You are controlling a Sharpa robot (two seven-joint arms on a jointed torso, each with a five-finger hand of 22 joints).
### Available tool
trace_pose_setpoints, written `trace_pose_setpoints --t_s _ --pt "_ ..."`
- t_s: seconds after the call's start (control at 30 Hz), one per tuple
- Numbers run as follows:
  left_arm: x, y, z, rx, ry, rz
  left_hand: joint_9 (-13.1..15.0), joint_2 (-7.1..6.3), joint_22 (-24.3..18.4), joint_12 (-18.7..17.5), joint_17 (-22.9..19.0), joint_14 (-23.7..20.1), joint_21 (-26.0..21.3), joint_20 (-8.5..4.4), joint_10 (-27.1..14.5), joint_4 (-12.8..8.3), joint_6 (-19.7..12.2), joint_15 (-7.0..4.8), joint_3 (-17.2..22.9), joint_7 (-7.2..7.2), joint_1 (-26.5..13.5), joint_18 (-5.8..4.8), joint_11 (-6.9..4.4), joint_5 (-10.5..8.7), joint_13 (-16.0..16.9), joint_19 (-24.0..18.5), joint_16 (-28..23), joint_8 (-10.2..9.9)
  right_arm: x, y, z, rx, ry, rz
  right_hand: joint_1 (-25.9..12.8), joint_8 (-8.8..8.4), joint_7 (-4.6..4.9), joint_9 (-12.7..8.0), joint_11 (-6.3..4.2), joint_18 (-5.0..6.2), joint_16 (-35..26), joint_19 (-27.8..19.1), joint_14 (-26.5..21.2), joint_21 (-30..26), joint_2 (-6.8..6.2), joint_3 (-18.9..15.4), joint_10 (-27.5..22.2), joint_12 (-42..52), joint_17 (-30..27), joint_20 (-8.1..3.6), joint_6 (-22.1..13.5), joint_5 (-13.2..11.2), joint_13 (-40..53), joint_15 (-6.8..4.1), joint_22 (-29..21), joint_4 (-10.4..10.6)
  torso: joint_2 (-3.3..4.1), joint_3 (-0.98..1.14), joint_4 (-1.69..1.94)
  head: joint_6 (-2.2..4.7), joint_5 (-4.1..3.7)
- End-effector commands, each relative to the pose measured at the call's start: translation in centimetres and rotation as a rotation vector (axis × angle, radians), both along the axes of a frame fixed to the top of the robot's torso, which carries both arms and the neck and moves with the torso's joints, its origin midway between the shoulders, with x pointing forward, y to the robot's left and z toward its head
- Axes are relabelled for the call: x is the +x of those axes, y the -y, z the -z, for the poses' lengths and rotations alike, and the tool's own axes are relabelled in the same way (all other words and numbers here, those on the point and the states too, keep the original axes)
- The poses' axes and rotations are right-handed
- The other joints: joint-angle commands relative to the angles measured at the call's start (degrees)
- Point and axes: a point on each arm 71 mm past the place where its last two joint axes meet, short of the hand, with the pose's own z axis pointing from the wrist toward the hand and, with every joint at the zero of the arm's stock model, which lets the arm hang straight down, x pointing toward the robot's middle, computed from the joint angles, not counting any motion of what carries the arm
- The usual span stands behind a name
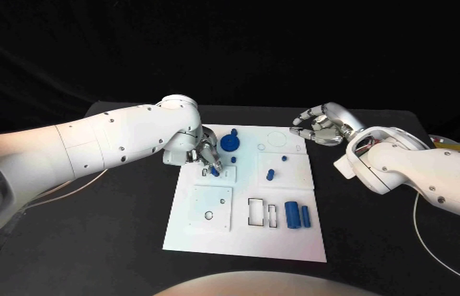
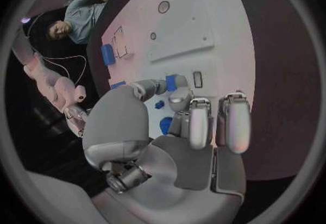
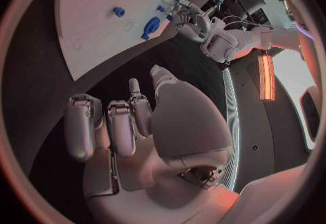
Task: Assemble the parts on the task board
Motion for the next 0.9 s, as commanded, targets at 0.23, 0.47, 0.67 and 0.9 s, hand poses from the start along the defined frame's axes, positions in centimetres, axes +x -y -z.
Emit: trace_pose_setpoints --t_s 0.23,0.47,0.67,0.9 --pt "-0.28 -0.04 0.45 0.006 -0.033 0.012 0.11 0.15 5.14 0.41 11.46 4.99 0.23 0.02 0.36 -14.38 -0.05 -0.26 13.88 -0.30 0.22 -0.63 -0.12 0.28 0.16 0.36 0.24 0.33 -0.04 -0.12 0.12 -0.007 -0.012 -0.011 -0.49 0.42 -0.26 0.06 -0.19 0.45 -0.22 -0.14 4.29 -0.20 -0.09 -0.03 -0.23 -0.33 7.79 -0.31 0.09 0.37 3.70 -0.25 8.67 0.04 -0.03 0.01 0.03 0.01 0.11" --pt "-0.27 0.01 0.43 0.003 -0.029 0.008 0.11 0.15 5.14 0.41 11.46 4.99 0.23 0.02 0.36 -14.38 -0.05 -0.26 13.88 -0.30 0.22 -0.63 -0.12 0.28 0.16 0.36 0.24 0.33 -0.06 -0.14 0.11 -0.006 -0.011 -0.012 -0.49 0.42 -0.26 0.06 -0.19 0.45 -0.22 -0.14 4.29 -0.20 -0.09 -0.03 -0.23 -0.33 7.79 -0.31 0.09 0.37 3.70 -0.25 8.67 0.04 0.00 0.03 -0.03 0.06 0.19" --pt "-0.18 0.08 0.45 0.001 -0.024 0.002 0.11 0.15 5.14 0.41 11.46 4.99 0.23 0.02 0.36 -14.38 -0.05 -0.26 13.88 -0.30 0.22 -0.63 -0.12 0.28 0.16 0.36 0.24 0.33 -0.09 -0.12 0.10 -0.006 -0.010 -0.012 -0.49 0.42 -0.26 0.06 -0.19 0.45 -0.22 -0.14 4.29 -0.20 -0.09 -0.03 -0.23 -0.33 7.79 -0.31 0.09 0.37 3.70 -0.25 8.67 0.04 0.00 0.03 0.00 0.04 0.15" --pt "-0.23 0.33 0.84 0.003 -0.029 0.002 0.15 0.14 5.10 0.52 11.47 4.99 0.21 0.01 0.42 -14.40 -0.01 -0.26 13.89 -0.31 0.23 -0.62 -0.12 0.31 0.33 0.33 0.24 0.32 -0.12 -0.10 0.08 -0.006 -0.010 -0.012 -0.49 0.42 -0.26 0.06 -0.19 0.45 -0.22 -0.14 4.29 -0.20 -0.09 -0.03 -0.23 -0.33 7.79 -0.31 0.09 0.37 3.70 -0.25 8.67 0.04 0.00 0.00 -0.05 -0.10 0.04"
